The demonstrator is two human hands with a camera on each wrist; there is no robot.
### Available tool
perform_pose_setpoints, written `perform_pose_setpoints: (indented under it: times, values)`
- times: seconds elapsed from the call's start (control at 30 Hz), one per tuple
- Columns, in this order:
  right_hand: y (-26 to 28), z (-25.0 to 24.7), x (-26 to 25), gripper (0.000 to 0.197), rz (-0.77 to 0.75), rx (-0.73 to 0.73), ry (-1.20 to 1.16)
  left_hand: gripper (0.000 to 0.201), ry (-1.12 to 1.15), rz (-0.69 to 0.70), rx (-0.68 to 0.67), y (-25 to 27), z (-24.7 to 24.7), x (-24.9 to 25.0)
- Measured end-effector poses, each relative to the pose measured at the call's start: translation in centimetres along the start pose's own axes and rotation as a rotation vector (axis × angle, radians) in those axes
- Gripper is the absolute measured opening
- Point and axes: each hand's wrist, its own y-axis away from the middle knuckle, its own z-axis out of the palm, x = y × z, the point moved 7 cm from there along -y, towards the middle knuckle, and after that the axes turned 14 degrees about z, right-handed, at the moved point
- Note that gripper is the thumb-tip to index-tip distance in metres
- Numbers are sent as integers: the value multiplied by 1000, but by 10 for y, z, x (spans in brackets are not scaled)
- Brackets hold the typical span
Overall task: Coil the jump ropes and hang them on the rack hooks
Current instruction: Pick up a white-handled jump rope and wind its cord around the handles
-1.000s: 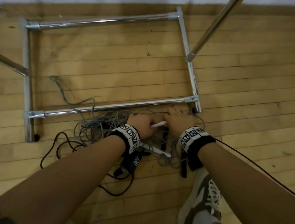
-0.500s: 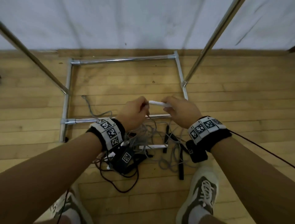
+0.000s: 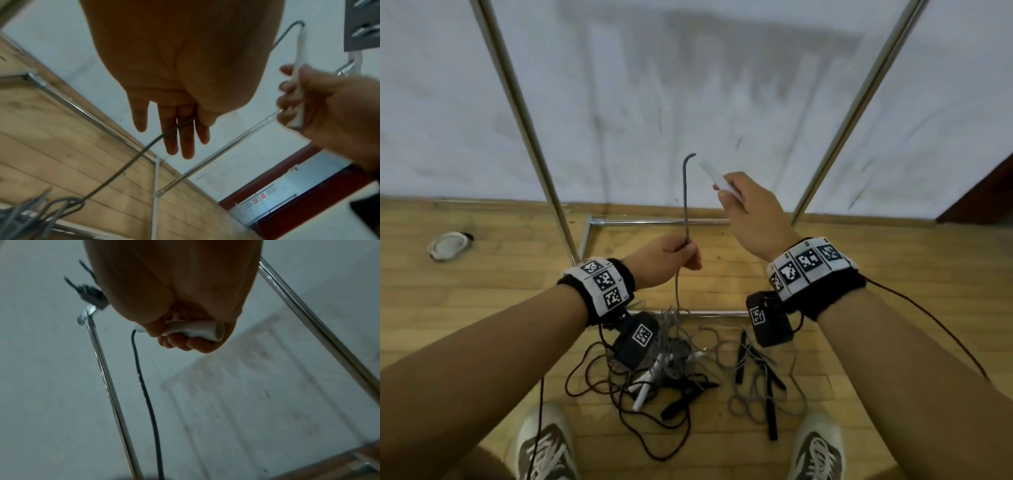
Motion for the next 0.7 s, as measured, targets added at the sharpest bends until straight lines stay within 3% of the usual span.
perform_pose_setpoints:
  times: [0.1, 0.23, 0.47, 0.57, 0.7]
  values:
    - [-1, -24, -25, 15, -2, 82, -72, 29, -144, -27, -122, 16, -1, -1]
    - [-5, -62, -35, 14, 24, 213, -224, 30, -293, -73, -178, 35, -17, -10]
    - [-5, -97, -12, 17, 108, 374, -294, 30, -371, -30, -174, 46, -61, -3]
    - [-2, -91, 1, 19, 160, 338, -367, 30, -440, -20, -94, 46, -82, 2]
    - [5, -61, -5, 10, 106, 163, -287, 31, -544, 42, -10, 36, -90, 26]
